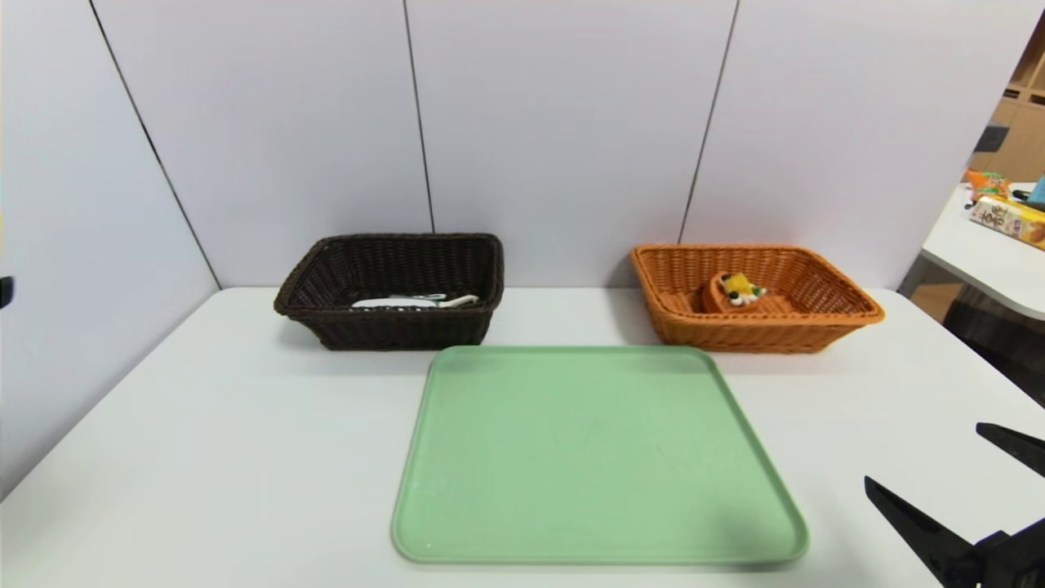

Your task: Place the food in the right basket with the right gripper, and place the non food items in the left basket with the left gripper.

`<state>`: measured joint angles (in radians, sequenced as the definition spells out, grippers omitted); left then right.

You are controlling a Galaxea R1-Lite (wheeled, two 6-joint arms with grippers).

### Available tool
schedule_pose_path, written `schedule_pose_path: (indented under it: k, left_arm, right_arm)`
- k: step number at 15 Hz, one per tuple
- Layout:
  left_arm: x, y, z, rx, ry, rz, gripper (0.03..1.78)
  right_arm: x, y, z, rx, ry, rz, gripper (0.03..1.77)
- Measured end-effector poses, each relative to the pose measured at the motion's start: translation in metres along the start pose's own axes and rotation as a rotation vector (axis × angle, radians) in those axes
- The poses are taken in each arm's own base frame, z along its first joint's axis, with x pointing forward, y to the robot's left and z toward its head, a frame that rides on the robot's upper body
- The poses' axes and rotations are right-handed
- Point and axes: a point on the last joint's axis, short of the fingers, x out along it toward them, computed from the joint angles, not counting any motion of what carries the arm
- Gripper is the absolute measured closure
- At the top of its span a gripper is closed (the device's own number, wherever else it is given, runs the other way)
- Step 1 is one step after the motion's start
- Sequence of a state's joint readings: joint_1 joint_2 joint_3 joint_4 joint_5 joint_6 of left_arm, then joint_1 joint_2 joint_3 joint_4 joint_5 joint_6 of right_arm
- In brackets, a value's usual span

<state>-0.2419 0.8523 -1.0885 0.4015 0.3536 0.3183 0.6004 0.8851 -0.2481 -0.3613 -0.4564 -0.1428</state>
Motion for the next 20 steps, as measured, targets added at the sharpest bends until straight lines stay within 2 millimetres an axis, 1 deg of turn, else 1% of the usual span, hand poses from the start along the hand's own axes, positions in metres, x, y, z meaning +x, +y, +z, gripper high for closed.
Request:
schedule_pose_path:
  k: [2,5,7,10,12,15,17,20]
  left_arm:
    - [-0.022,0.002,-0.023,-0.021,-0.001,0.054,0.12]
    - [-0.048,0.0,-0.054,-0.08,-0.007,0.098,0.12]
    - [-0.064,-0.003,-0.068,-0.106,-0.021,0.094,0.12]
    - [-0.086,-0.005,-0.082,-0.124,-0.063,0.105,0.12]
    - [-0.097,-0.007,-0.095,-0.142,-0.067,0.105,0.12]
    - [-0.11,-0.014,-0.115,-0.175,-0.072,0.087,0.12]
    - [-0.118,-0.021,-0.122,-0.185,-0.082,0.061,0.12]
    - [-0.123,-0.025,-0.127,-0.238,-0.095,0.065,0.12]
  right_arm:
    - [-0.004,-0.007,0.003,-0.004,-0.021,-0.05,0.1]
    - [-0.011,-0.019,0.001,-0.005,-0.031,-0.159,0.1]
    - [-0.016,-0.028,0.001,0.0,-0.035,-0.257,0.1]
    - [-0.032,-0.041,0.003,-0.001,-0.06,-0.423,0.1]
    - [-0.045,-0.043,-0.002,0.006,-0.067,-0.476,0.1]
    - [-0.071,-0.04,-0.016,0.017,-0.069,-0.524,0.1]
    - [-0.085,-0.036,-0.028,0.022,-0.065,-0.546,0.1]
    - [-0.098,-0.032,-0.039,0.031,-0.087,-0.578,0.1]
